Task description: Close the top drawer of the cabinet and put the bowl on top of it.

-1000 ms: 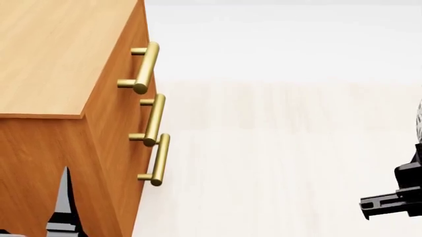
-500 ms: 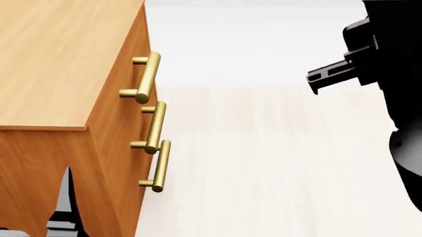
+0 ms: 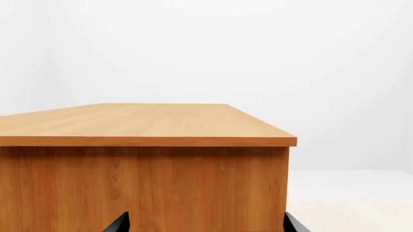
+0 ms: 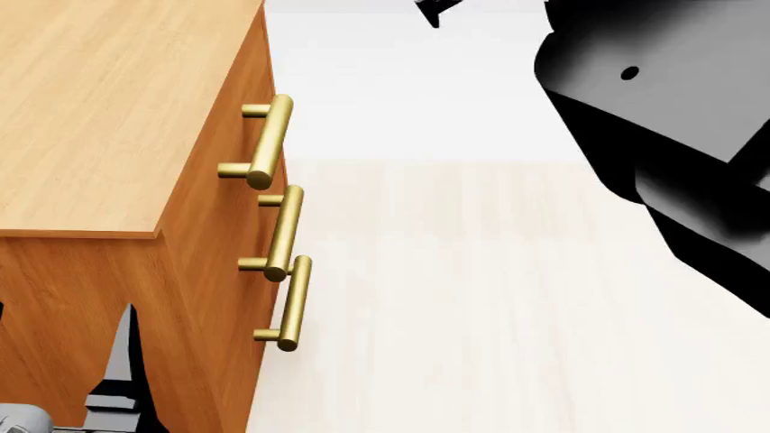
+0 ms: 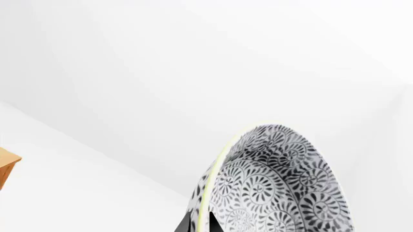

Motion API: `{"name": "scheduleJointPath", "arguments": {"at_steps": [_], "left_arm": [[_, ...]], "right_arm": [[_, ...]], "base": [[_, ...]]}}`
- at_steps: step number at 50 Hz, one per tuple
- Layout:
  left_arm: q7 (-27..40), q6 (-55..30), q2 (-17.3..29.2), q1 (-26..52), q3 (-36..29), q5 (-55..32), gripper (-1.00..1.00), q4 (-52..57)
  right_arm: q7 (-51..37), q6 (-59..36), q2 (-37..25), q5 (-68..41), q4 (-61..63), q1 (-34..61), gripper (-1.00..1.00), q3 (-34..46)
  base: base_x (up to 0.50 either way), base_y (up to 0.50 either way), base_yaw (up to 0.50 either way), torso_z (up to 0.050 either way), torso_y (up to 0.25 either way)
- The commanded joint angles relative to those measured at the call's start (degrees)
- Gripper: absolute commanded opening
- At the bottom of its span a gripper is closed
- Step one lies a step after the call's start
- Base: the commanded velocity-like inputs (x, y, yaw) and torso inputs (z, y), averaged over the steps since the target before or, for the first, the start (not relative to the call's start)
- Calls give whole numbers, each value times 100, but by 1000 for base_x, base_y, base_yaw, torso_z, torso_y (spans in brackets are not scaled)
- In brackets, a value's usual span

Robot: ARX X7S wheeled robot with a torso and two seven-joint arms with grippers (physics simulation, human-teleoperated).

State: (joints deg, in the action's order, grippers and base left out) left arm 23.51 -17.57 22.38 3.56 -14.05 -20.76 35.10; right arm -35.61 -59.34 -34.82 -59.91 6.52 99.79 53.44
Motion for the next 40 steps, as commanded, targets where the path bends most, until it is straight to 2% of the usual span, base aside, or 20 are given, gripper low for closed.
{"name": "scheduleJointPath", "arguments": {"at_steps": [1, 12, 30, 37, 40], "left_arm": [[49, -94, 19, 26, -6, -46, 100, 36], [52, 14, 19, 48, 36, -36, 100, -77], [208, -230, 78, 126, 46, -53, 100, 94], [240, -245, 96, 118, 58, -53, 100, 104], [255, -235, 102, 107, 51, -30, 100, 110]], "right_arm": [[389, 54, 816, 507, -764, 630, -100, 214], [1152, 782, 2087, 1146, -2211, 1073, -100, 631], [1767, 1653, 3461, 1402, -3441, 1368, -100, 909], [1007, 3002, 3481, -749, -3553, 1975, -100, 2898], [834, 3319, 3481, -1226, -3457, 2119, -100, 3398]], "base": [[0, 0, 0, 2, 250], [0, 0, 0, 2, 250], [0, 0, 0, 3, 250], [0, 0, 0, 4, 250], [0, 0, 0, 4, 250]]}}
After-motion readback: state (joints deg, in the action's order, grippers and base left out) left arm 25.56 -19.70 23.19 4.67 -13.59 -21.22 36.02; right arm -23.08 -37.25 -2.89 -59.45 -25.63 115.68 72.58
